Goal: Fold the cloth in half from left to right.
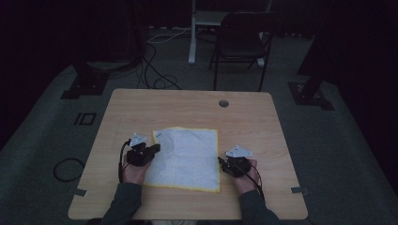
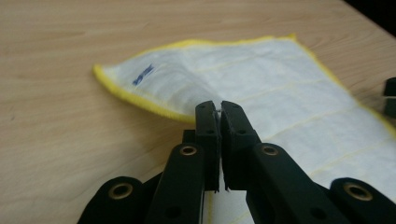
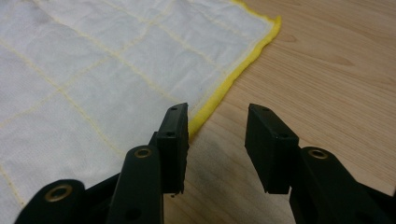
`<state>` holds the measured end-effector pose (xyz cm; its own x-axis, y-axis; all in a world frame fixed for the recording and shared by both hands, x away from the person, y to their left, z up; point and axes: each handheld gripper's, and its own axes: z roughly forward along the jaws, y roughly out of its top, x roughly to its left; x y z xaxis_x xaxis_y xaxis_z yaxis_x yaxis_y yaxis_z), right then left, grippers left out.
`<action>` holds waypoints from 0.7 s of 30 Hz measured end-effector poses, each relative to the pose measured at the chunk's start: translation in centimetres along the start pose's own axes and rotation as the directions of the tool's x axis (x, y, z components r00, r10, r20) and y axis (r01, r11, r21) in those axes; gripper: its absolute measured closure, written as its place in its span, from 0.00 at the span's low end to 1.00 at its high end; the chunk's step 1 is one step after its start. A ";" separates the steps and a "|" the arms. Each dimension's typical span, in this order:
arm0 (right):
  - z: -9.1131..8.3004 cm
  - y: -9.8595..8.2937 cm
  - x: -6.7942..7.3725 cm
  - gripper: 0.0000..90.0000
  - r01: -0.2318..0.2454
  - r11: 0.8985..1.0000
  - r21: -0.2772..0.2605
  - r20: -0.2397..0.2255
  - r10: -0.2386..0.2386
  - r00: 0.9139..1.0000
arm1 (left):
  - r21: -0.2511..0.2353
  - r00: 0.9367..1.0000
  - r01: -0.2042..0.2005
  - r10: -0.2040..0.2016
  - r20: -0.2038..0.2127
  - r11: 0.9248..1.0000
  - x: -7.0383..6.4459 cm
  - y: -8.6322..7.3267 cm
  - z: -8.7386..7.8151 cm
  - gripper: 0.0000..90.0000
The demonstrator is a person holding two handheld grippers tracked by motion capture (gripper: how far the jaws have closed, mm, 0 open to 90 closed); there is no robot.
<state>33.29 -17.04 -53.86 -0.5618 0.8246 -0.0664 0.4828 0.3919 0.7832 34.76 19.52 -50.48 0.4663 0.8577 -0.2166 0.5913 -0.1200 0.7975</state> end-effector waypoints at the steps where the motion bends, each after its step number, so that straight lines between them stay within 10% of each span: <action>1: 0.0 0.0 0.0 0.66 0.000 1.000 -0.001 0.000 0.000 1.000 | -0.005 1.000 -0.003 0.003 0.005 1.000 -0.2 0.2 -0.1 0.97; 21: 0.1 0.0 -0.1 0.66 -0.003 1.000 0.004 0.001 0.003 1.000 | -0.039 0.991 -0.081 0.085 0.102 0.996 -3.9 3.2 0.5 0.97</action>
<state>33.40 -17.14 -53.92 -0.5595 0.8263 -0.0649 0.4869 0.3910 0.7810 35.11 15.54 -47.39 0.5799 0.7886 -0.2045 0.5251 -0.1698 0.8339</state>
